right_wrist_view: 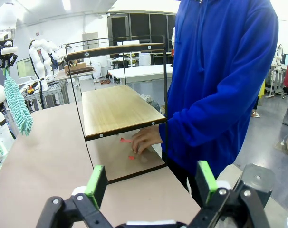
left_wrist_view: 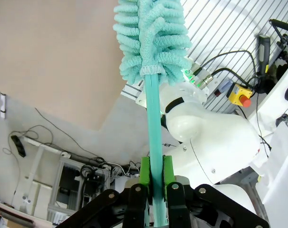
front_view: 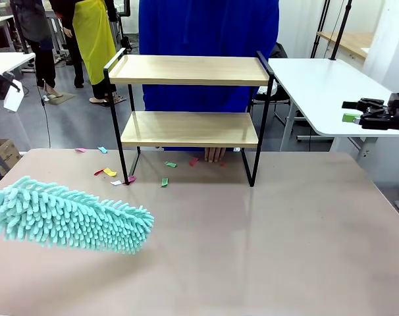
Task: Clean the shelf.
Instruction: Clean the specific section of the Shelf indicated by the human with the Duster.
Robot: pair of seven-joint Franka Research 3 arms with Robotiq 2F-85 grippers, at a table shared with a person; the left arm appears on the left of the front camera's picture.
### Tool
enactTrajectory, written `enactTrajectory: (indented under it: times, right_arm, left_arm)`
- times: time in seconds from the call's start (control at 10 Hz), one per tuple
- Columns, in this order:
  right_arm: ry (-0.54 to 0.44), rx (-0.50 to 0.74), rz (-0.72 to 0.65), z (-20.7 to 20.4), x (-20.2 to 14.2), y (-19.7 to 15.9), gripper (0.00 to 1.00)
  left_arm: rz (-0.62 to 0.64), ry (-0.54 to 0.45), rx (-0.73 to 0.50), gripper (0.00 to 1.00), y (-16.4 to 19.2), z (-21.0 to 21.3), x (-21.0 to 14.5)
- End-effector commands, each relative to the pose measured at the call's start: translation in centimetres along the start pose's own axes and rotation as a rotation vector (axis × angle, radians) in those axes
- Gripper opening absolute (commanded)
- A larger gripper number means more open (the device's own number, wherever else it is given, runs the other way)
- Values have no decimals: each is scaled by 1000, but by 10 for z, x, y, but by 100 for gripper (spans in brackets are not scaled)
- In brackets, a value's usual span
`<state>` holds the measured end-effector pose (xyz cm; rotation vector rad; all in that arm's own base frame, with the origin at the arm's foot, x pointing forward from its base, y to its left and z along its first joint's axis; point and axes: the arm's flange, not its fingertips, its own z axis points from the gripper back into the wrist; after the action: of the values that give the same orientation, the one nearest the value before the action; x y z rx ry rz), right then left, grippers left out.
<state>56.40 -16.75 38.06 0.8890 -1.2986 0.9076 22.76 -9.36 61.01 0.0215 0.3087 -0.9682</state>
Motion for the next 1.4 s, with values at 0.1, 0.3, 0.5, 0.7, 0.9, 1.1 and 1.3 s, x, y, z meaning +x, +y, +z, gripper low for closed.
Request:
enactTrajectory:
  times: [0.1,0.3,0.5,0.7,0.9,1.1,1.3]
  right_arm:
    - [11,-2,-6,-1,4,1,100]
    - [11,-2,-6,-1,4,1,100]
    - [11,-2,-6,-1,4,1,100]
    - [11,-2,-6,-1,4,1,100]
    - [11,-2,-6,-1,4,1,100]
    - [11,-2,-6,-1,4,1,100]
    - [11,-2,-6,-1,4,1,100]
  left_arm:
    - [-29,-106,-54,13,2,0,24]
    - [15,-226,-101,13,-9,-10,49]
    - [119,-400,-135,13,-42,-18,75]
    - [254,-468,-249,13,-63,-39,102]
    - [314,-426,-287,13,-68,-50,126]
    - [232,-430,-263,13,-63,-36,108]
    - [267,-422,-272,13,-68,-47,119]
